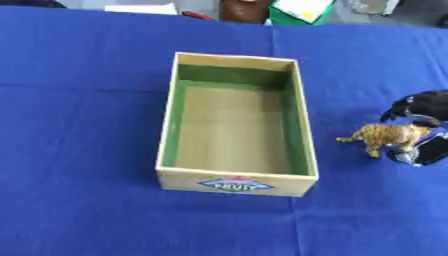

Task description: Pick up objects on the table and place them in the box.

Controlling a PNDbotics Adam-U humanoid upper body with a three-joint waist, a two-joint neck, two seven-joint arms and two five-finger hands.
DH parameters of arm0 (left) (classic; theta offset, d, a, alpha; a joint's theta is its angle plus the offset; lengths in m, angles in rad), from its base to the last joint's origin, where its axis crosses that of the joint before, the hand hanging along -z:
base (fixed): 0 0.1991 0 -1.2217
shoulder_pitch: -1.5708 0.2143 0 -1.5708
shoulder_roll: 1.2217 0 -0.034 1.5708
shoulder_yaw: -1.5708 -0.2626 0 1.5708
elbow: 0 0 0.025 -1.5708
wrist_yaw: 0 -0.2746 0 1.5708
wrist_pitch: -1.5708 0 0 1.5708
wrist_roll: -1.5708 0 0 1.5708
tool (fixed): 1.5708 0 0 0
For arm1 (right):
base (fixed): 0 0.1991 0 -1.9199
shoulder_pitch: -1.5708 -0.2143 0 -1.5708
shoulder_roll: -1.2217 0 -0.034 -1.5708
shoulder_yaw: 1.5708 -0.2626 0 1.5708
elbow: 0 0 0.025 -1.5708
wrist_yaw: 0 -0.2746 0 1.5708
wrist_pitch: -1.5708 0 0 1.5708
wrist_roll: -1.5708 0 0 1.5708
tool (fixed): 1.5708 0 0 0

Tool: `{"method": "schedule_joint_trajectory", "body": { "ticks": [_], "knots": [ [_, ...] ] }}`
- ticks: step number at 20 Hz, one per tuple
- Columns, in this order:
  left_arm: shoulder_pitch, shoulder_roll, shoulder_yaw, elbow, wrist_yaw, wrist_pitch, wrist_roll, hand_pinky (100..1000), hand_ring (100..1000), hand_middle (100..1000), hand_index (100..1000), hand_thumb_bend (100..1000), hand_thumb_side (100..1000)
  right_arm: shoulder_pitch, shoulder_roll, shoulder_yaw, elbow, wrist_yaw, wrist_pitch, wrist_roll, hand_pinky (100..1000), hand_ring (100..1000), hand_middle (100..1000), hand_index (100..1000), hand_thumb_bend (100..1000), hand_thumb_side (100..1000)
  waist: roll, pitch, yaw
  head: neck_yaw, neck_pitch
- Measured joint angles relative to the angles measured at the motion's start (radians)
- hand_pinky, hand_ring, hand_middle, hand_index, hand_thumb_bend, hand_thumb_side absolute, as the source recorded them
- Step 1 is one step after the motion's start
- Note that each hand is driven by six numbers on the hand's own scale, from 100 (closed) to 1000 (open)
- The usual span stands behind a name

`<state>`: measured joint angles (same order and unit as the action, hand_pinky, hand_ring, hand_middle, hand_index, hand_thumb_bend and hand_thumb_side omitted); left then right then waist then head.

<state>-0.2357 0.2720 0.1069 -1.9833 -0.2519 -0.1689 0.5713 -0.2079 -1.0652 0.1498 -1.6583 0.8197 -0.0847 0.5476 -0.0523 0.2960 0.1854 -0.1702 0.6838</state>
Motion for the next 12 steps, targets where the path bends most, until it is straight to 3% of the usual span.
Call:
{"method": "schedule_joint_trajectory", "body": {
  "ticks": [6,12],
  "knots": [
    [0.000,0.000,0.000,0.000,0.000,-0.001,-0.001,500,556,533,687,100,466,0.001,0.005,-0.002,-0.001,-0.015,-0.011,-0.037,881,832,626,713,100,552,0.000,0.000,-0.002,0.001,0.000],
    [0.000,0.000,0.000,0.000,0.000,-0.001,-0.002,500,557,533,687,100,463,0.007,0.005,-0.007,-0.017,-0.054,-0.012,-0.075,836,776,528,654,100,491,0.000,0.000,-0.006,0.001,0.000]
  ]
}}
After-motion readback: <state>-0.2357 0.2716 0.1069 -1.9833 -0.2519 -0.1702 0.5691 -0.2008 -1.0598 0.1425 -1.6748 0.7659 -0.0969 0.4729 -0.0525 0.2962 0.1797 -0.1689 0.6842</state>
